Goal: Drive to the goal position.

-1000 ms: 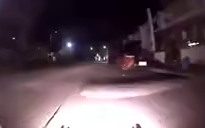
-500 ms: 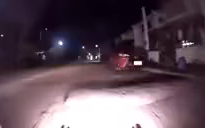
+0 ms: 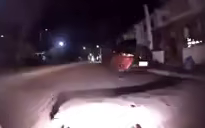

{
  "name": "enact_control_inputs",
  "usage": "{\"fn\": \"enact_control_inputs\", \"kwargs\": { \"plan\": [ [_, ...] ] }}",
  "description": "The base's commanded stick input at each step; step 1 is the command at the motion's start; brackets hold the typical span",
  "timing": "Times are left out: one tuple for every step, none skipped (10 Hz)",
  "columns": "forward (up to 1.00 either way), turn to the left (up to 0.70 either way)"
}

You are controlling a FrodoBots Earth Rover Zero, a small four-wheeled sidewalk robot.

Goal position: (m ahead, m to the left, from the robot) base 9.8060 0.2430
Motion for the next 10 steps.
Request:
{"fn": "enact_control_inputs", "kwargs": {
  "plan": [
    [0.85,0.00],
    [0.85,0.00],
    [0.85,0.00],
    [0.85,0.00],
    [0.85,0.00],
    [0.85,0.00],
    [0.85,0.00],
    [0.85,0.00],
    [0.85,0.00],
    [0.85,0.00]
  ]
}}
